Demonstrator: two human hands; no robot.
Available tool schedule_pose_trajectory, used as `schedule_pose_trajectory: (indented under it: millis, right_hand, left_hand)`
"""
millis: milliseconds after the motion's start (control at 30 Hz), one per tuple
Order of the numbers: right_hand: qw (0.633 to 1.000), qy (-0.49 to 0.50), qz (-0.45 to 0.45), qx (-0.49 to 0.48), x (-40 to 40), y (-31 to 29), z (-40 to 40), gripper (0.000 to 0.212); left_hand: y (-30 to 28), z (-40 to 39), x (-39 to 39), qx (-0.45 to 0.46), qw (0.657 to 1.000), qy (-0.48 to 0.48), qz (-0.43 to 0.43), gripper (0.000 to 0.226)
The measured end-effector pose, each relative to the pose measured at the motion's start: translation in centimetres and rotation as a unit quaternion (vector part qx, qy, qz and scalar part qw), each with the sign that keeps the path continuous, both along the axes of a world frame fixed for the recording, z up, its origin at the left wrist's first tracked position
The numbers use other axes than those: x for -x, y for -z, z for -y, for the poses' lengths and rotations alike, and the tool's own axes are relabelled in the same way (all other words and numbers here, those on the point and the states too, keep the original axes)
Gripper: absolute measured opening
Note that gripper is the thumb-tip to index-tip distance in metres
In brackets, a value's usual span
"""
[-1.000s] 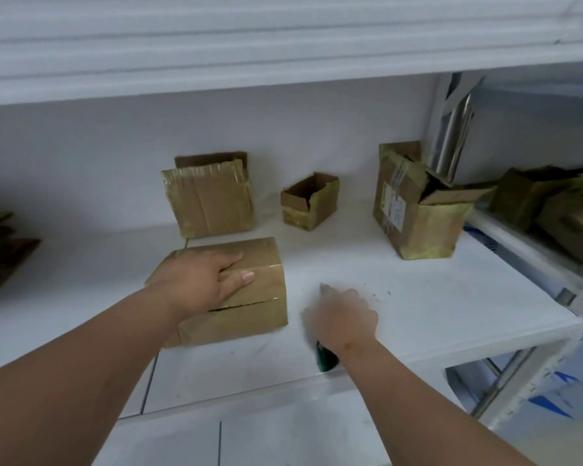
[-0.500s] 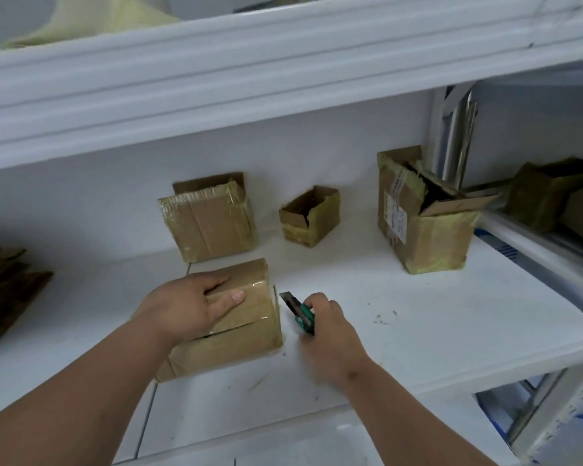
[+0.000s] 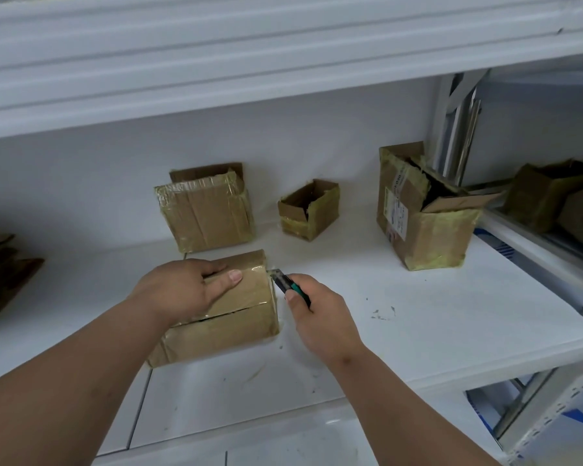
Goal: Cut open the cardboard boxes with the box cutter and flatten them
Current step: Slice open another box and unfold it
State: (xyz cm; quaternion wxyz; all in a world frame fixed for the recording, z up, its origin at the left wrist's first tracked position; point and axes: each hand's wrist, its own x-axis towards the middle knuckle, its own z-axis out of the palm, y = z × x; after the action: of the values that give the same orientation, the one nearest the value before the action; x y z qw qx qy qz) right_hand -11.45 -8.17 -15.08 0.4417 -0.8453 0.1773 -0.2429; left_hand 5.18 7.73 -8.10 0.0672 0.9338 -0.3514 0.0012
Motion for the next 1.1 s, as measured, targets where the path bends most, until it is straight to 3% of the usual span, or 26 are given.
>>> schedule_pose_trajectory:
  millis: [267, 433, 600, 767, 833, 933, 1100]
  right_hand:
    - [1.0, 0.006, 0.025, -0.012, -1.3, 0.3, 0.5, 0.022]
    - [0.998, -0.014, 0.056, -0.031, -1.8, 0.2, 0.7, 0.022]
    - [0.998, -0.024, 0.06, 0.027, -2.0, 0.3, 1.3, 0.011]
    - [0.995, -0.023, 0.056, 0.082, -1.7, 0.6, 1.7, 0.013]
    - [0.995, -0.026, 0.053, 0.086, -1.5, 0.6, 1.9, 0.013]
    - [0.993, -0.029, 0.045, 0.109, -1.3, 0.8, 2.0, 0.008]
    - [0.986, -0.035, -0.002, 0.163, -0.3, 2.1, 1.8, 0.018]
  left_hand:
    - [-0.5, 0.4, 0.0, -0.008, 1.0, -0.002, -0.004, 0.09]
    - [-0.8, 0.3, -0.2, -0.01, 1.0, -0.001, -0.007, 0.096]
    - [-0.9, 0.5, -0.6, -0.02, 1.0, -0.001, -0.007, 0.097]
    - [-1.2, 0.7, -0.8, -0.016, 0.999, 0.008, -0.027, 0.126]
    - [-1.3, 0.7, -0.9, -0.017, 0.999, 0.01, -0.032, 0.12]
    - [-1.4, 1.0, -1.0, -0.023, 0.999, 0.008, -0.039, 0.091]
    - [-1.5, 1.3, -1.4, -0.034, 0.998, 0.003, -0.046, 0.083]
